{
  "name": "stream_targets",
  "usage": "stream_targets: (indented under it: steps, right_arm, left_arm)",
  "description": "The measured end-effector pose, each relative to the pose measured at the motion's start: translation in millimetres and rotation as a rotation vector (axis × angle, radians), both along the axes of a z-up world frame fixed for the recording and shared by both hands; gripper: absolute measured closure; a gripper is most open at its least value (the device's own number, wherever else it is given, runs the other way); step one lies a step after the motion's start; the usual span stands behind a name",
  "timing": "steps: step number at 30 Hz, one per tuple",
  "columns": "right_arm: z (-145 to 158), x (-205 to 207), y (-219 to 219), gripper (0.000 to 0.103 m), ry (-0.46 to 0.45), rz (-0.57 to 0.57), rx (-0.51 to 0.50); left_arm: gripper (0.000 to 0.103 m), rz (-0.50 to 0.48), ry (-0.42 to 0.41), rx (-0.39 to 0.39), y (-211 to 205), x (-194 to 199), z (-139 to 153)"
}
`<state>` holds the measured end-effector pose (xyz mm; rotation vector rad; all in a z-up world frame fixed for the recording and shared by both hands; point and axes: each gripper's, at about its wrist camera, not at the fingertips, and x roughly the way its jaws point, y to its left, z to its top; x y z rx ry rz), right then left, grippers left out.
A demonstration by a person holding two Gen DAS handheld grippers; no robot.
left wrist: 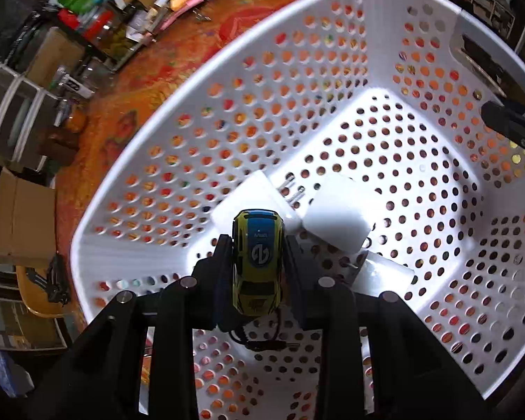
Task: Organize rigid objects
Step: 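Carry the yellow toy car into the basket and release it, then grasp the flat white square pad with the left tool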
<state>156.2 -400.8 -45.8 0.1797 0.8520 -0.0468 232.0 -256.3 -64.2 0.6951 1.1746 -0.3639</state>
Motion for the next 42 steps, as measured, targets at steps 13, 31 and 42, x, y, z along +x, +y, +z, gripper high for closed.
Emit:
stream_targets:
  steps: [13, 31, 42]
  right_arm:
    - [-1.6, -0.7, 0.1, 0.091, 0.011, -0.003, 0.000]
    - [-0.6, -2.3, -0.6, 0.091, 0.014, -0.006, -0.010]
    - [0.4, -1.3, -0.7, 0.091, 0.024, -0.020, -0.028]
  left_arm:
    - [0.034, 0.015, -0.164, -0.197, 31.0, 2.5, 53.4]
    - [0.000, 0.507, -0.222, -0.353, 299.5, 65.9, -9.8]
    - [0.000, 0.493, -0.114, -0.410, 293.1, 101.7, -65.7]
